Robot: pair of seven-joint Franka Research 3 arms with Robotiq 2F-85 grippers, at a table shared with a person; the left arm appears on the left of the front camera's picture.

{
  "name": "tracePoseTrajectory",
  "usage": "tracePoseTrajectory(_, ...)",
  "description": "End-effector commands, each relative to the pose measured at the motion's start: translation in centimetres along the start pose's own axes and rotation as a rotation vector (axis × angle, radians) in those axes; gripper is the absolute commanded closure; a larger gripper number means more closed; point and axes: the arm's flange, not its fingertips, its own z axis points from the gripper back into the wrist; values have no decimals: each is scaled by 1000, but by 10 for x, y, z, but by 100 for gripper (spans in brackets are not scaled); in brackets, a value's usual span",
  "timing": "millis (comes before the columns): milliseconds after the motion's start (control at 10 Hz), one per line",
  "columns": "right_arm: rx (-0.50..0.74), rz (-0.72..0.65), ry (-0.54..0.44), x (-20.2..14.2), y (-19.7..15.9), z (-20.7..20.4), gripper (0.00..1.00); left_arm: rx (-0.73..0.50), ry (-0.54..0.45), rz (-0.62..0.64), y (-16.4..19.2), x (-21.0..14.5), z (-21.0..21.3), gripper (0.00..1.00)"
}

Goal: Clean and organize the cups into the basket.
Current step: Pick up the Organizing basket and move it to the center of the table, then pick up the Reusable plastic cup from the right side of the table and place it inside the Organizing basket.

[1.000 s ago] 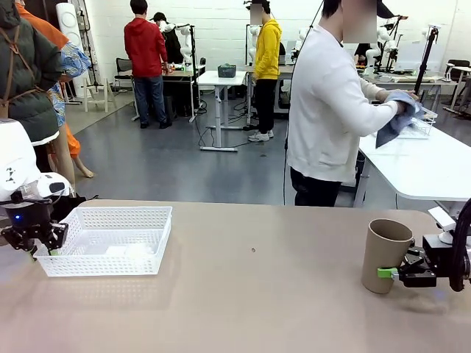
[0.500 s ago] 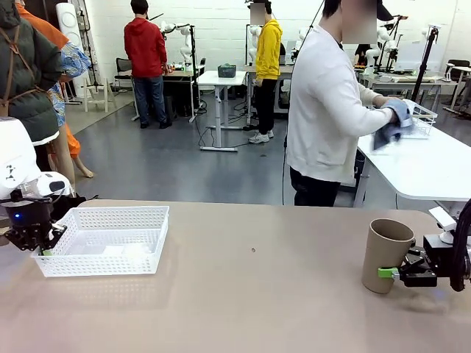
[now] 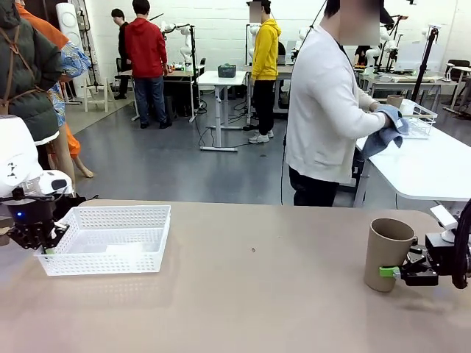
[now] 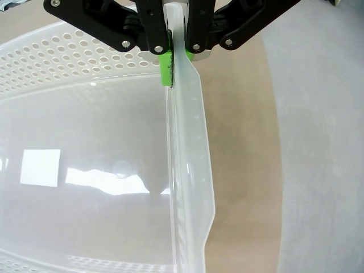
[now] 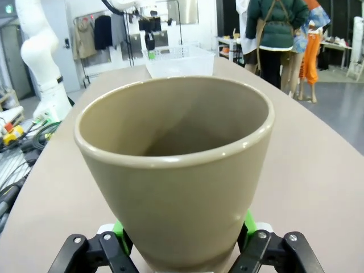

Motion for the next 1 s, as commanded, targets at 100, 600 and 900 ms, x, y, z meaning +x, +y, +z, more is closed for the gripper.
tracePoseTrajectory(100, -75, 69, 32, 71, 27, 0, 24, -22, -19, -66, -50, -12, 11, 100)
tracePoseTrajectory(600, -196, 77, -65, 187, 40, 46, 24, -30, -39, -75, -152, -26, 0, 100)
tracePoseTrajectory(900, -331, 73, -121, 238, 43, 85, 24, -44, -78, -109, -214, -43, 4, 100)
